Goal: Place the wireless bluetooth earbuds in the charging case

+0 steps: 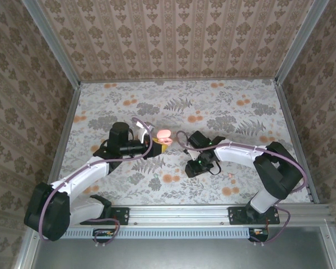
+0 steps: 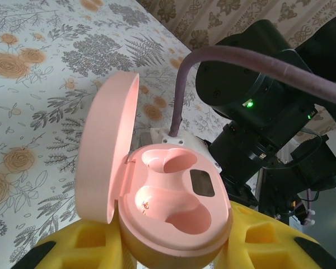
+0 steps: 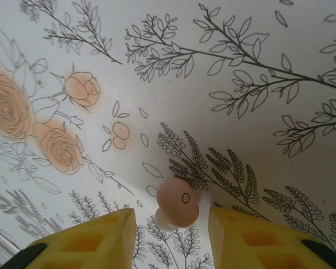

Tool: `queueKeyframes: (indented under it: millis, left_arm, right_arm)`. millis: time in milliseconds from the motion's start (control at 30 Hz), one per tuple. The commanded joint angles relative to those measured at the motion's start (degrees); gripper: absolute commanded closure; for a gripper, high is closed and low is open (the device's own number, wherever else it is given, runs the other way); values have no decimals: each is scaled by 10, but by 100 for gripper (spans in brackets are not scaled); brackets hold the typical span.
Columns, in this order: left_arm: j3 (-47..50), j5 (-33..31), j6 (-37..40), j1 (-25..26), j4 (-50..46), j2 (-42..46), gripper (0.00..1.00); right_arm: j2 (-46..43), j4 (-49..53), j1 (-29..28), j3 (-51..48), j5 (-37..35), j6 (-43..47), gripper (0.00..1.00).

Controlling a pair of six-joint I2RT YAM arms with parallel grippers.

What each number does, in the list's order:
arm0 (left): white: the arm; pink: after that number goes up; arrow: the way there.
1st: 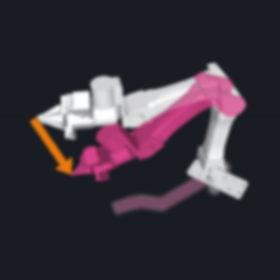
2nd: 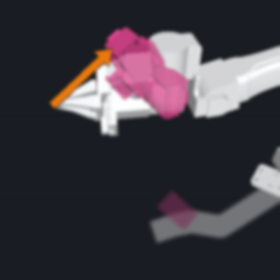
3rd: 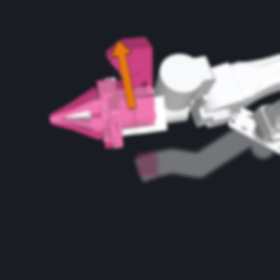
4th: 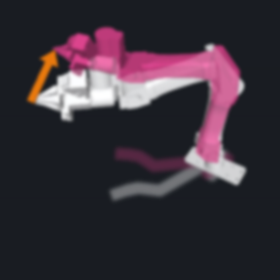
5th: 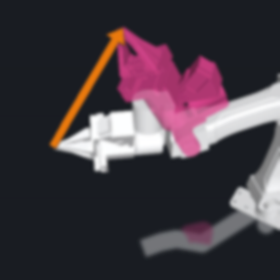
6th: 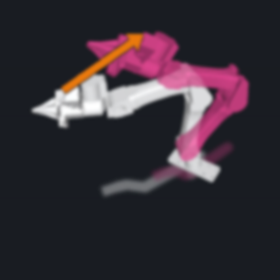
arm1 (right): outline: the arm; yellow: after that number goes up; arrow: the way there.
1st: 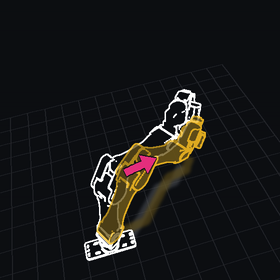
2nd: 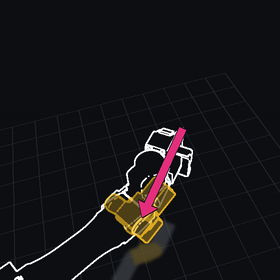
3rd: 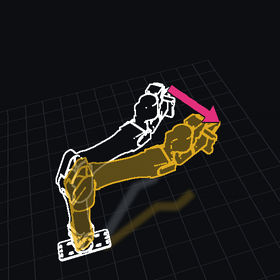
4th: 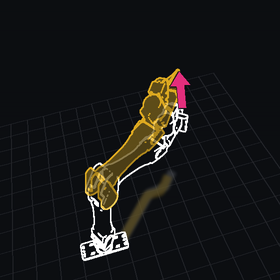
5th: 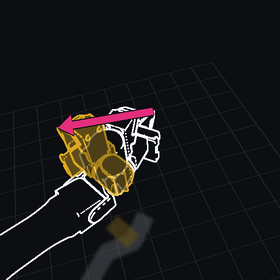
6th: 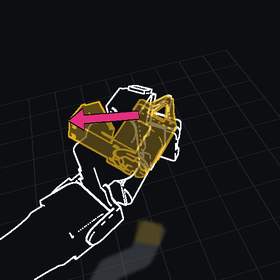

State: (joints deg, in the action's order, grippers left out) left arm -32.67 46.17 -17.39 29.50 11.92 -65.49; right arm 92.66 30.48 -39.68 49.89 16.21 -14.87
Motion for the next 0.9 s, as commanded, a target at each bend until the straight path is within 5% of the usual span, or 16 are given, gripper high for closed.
queueKeyframes:
  millis: [0,467,867]
  left_arm:
    - [6,2,16,-6,1,16,100]
    - [25,1,4,-6,20,28,100]
    - [18,8,-4,1,50,-3,100]
  right_arm:
    - [18,24,-8,21,-25,12,60]
    - [44,32,-24,35,-67,-28,71]
    - [-46,34,-22,14,-146,-114,78]
